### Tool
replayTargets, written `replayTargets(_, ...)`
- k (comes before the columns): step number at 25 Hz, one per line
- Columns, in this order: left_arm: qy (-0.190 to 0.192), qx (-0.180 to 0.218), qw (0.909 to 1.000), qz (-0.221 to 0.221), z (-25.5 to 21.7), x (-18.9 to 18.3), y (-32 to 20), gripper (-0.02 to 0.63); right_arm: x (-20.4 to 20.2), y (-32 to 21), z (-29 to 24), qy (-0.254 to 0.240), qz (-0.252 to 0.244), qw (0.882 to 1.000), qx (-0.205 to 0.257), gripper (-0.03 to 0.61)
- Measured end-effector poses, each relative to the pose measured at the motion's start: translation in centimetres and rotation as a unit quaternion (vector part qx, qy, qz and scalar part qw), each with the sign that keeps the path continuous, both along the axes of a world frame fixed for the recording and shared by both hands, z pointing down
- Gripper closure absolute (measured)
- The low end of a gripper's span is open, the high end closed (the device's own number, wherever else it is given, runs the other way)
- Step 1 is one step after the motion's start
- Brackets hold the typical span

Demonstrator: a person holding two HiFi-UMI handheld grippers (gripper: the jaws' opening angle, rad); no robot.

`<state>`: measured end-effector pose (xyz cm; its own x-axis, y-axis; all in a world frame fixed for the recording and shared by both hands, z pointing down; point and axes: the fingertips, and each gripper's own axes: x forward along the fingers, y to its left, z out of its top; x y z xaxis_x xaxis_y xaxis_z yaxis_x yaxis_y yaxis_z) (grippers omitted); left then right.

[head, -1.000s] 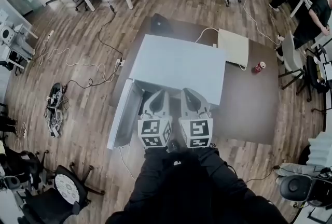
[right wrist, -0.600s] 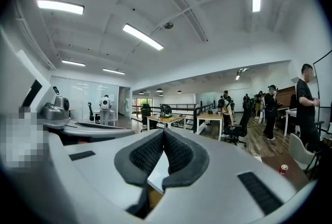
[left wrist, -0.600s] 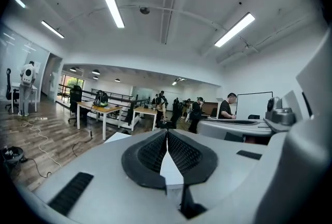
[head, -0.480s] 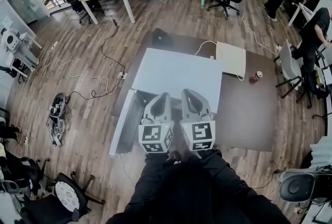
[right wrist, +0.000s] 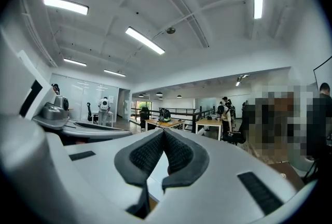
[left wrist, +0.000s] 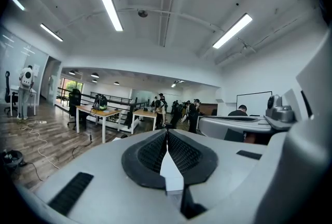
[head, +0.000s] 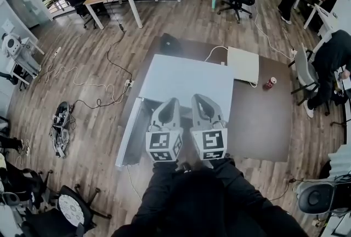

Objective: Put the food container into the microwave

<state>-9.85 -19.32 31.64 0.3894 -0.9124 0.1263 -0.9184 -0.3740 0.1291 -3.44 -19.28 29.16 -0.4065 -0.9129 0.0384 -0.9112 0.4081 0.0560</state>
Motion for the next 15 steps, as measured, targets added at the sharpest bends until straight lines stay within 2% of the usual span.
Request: replayTargets(15,-0.007,-0.006,1.0,0.0,0.74,0.26,0.05,0.578,0.3,0.01,0.44,-0.004,-0.001,1.0,0.001,0.555)
